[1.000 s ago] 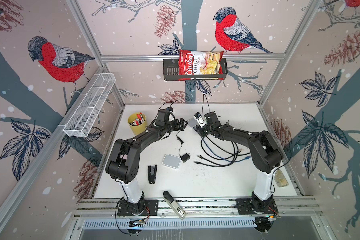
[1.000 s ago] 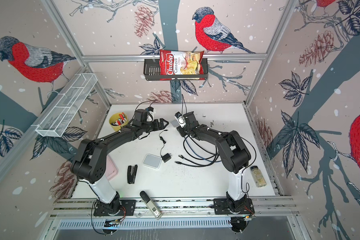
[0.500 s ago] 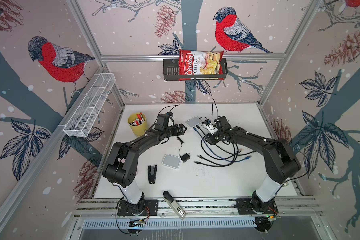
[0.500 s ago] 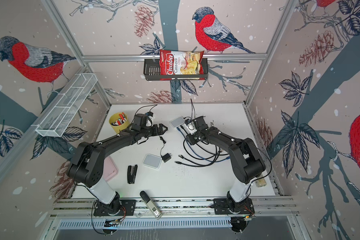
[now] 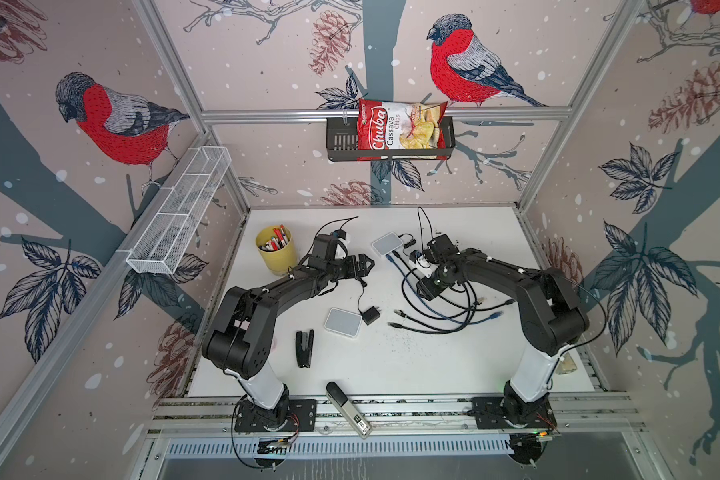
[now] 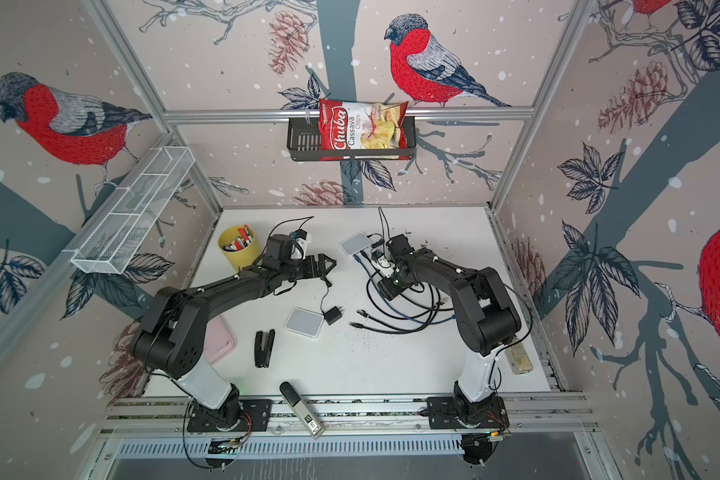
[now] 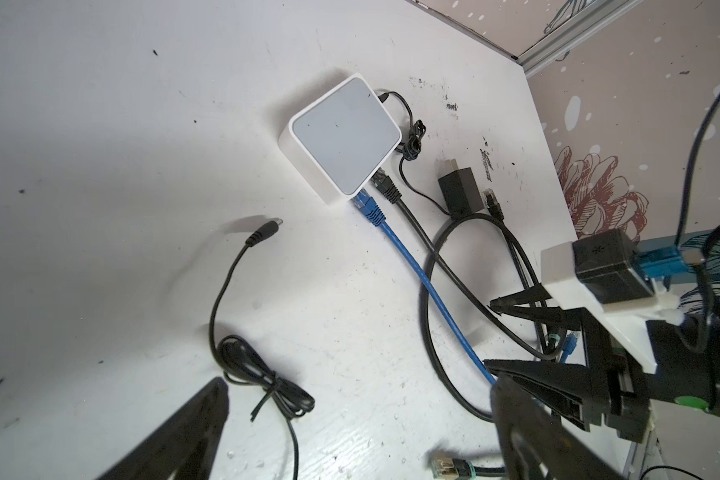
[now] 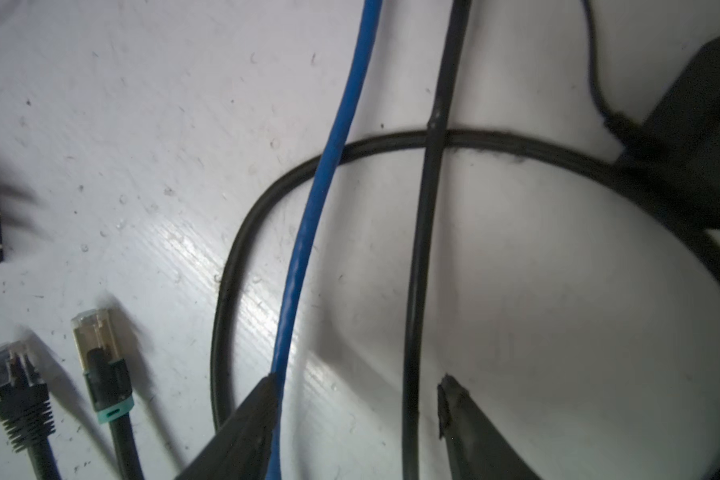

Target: Insert the plug into the switch port

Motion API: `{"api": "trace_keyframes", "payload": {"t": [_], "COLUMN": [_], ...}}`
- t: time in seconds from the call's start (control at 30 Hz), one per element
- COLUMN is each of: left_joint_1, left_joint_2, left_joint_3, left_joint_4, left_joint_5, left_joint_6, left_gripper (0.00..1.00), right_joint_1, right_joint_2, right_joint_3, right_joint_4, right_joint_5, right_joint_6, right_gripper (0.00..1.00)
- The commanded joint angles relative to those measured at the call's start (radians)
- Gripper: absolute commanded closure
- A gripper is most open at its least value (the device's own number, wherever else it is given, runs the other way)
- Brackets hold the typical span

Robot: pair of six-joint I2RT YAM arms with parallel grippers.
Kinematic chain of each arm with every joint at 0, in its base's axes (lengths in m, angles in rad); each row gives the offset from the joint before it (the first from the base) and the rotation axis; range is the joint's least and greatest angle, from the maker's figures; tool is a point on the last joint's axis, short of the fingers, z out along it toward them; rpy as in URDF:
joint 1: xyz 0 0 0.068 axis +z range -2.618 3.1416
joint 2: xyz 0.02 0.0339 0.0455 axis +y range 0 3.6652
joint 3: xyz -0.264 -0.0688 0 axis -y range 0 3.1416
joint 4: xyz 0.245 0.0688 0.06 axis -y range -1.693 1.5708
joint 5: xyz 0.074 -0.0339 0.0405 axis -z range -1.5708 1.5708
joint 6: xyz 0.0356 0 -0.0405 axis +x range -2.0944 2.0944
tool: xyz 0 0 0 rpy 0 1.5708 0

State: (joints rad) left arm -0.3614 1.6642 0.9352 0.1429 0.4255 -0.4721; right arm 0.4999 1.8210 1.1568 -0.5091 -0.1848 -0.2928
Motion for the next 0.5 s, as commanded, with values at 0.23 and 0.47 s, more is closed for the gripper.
{"api": "trace_keyframes", "payload": {"t": [0.23,0.47], "left_joint_1": [-0.004,-0.004], "left_joint_2": [-0.003,0.001], "left_joint_3": [-0.012,-0.012], "left_joint_4": [0.055,0.055], "left_joint_5": [0.025,0.026], "left_joint_6": [-0.011,-0.009], "left_gripper": [0.03,0.03], "right_joint_1": [0.075,0.107], "right_joint_2": [0.003,-0.018], "right_joint_3": [-0.05,-0.062], "right_joint_4": [0.011,0.03], "right_joint_5": [0.112,0.191], "right_joint_6": [0.033,0.058], "right_gripper": [0.45,0.73]}}
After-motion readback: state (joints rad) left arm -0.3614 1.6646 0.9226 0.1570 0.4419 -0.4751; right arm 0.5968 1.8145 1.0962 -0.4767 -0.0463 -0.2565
